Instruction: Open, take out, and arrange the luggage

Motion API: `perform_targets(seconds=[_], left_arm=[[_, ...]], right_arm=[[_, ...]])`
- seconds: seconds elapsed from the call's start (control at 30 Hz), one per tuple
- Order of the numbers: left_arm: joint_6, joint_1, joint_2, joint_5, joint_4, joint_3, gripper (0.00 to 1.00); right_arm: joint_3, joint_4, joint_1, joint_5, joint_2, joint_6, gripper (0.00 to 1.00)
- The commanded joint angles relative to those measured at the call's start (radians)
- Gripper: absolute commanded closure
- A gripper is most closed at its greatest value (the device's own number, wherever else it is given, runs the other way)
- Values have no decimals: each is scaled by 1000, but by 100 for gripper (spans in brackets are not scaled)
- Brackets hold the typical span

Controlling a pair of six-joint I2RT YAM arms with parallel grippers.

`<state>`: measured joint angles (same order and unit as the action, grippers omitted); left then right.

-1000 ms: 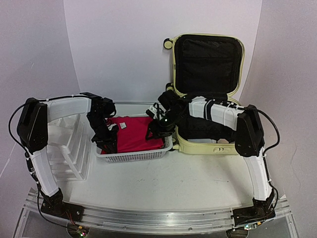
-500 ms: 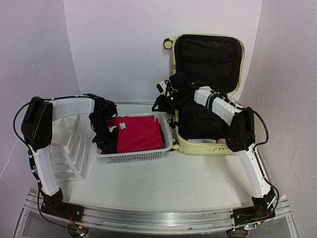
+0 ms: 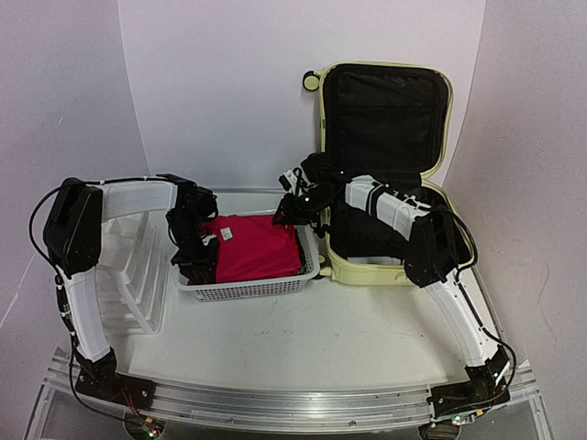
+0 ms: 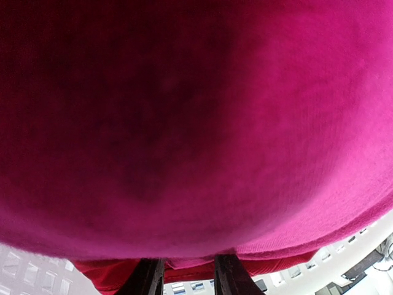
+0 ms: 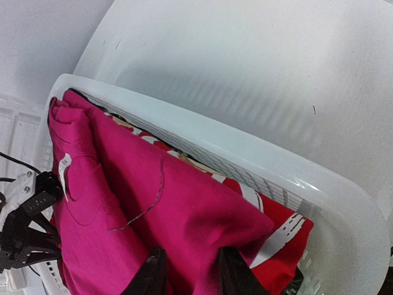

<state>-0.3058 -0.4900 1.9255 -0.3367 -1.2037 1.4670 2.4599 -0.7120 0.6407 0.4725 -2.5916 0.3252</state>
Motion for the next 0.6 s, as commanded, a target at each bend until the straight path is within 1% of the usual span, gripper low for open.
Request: perform_targets(seconds=[0.0,0.07,0.1,0.17,0.2,0.27,0.3,0.43,0.57], left_arm=[[37,2,51,32,-56,6,71],[40,2,55,26,-56,9,71],[41,2,57,26,-58,10,71],[36,2,53,31,-56,8,71],[33,2,53,31,-57,6,71],[33,2,54,28,-54,3,71],[34,2,55,26,-55,2,71],[36,2,54,22,-55,2,71],[36,2,52,20,-55,6,71]], right_arm=[[9,93,13,54,17,31,66],[5,87,13,104,21,24,67],[-26,77,14,98,45,9,64],[-103,55,12,5,128,-15,47],[-110,24,11,-53,153,-36,43],[-86,-36,9,-94,182,-80,39],[-76,-54,7,-90,191,-87,38],[-50,-31,14,28,175,-43,38],[69,2,22,138,67,36,40]])
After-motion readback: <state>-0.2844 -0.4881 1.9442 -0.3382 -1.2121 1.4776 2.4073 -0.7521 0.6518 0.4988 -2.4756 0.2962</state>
